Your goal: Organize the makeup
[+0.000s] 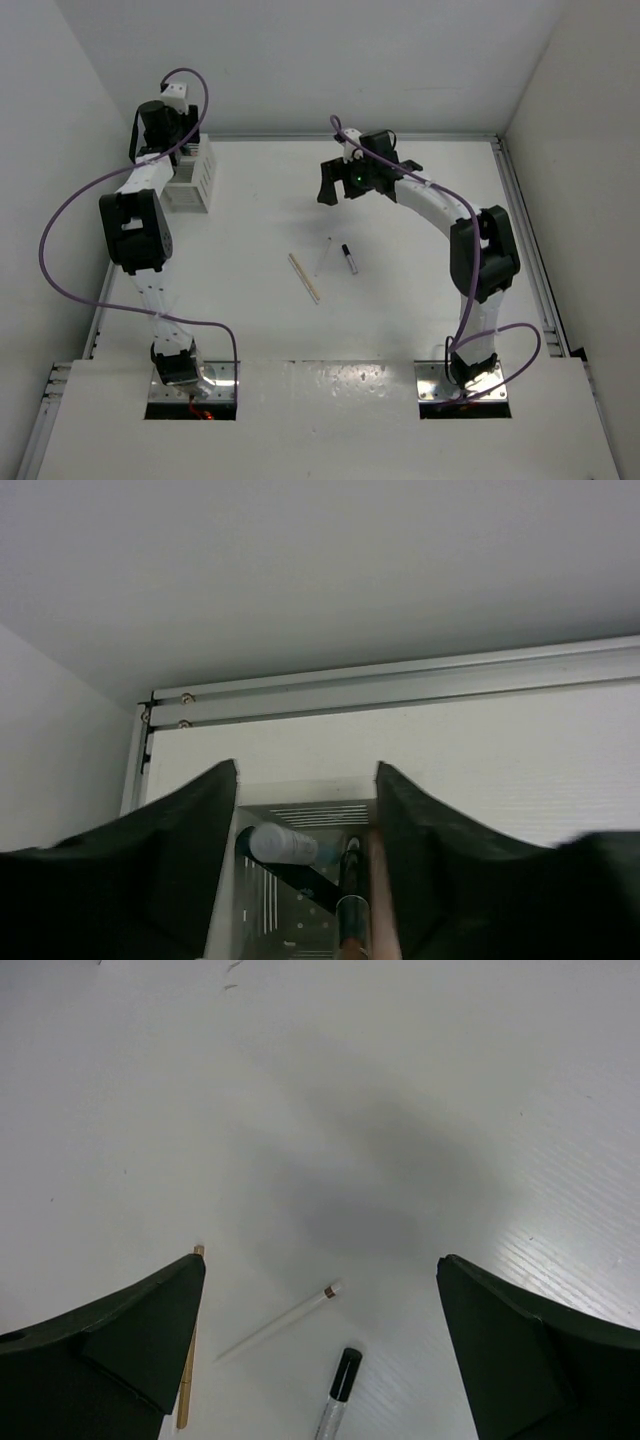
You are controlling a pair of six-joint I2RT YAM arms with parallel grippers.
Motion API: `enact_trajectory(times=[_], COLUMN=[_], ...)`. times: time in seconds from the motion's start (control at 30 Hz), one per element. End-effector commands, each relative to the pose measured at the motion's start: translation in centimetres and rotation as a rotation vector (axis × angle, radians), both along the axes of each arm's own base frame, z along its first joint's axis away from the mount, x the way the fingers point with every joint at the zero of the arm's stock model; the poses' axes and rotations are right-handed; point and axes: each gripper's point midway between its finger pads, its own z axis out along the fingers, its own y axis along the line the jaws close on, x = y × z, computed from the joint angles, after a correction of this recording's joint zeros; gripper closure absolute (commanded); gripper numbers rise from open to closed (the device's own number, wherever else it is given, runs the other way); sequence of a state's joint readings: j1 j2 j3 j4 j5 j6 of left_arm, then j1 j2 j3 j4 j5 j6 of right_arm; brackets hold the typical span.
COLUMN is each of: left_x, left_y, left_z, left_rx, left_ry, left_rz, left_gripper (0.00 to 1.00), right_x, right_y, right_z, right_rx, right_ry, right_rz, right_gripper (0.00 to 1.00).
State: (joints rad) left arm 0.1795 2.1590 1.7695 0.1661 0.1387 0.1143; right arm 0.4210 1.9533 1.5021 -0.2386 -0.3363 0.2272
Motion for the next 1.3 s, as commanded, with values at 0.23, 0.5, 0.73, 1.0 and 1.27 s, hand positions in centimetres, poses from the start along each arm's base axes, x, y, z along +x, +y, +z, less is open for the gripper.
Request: enact_trajectory(times=[0.23, 0.5, 0.73, 1.0, 1.27], left_x=[-3.6, -12.3, -24.9, -30.8, -31.4], left_y=[-3.6, -12.4, -24.5, -29.6, -29.4], left_z=[10.3, 6.0, -5.6, -11.4, -14.0], left_rx=[0.076, -0.142, -0.250, -0.236, -0.247], left_ry=[-0.111, 0.166, 0.513, 0.677, 0.771], left_rz=[-0.110, -0.184, -0.341, -0.330, -0.240], left_gripper=[0.23, 0.27, 0.36, 0.37, 0.50], right_x=[-1.5, -6.9, -11.2, -13.8, -15.9], right_y=[-4.2, -7.6, -10.1, -11.7, -12.5], right_z=[-0.8, -1.6, -2.9, -5.0, -6.0], right_rx=[-0.160, -0.284, -0.338, -0.374, -0.394], right_ry=[0.050, 0.064, 0.083, 0.126, 0.155], right_rz=[-0.135, -0.269, -0.373, -0.410, -0.405], right_gripper=[0.00, 0.00, 0.06, 0.16, 0.19])
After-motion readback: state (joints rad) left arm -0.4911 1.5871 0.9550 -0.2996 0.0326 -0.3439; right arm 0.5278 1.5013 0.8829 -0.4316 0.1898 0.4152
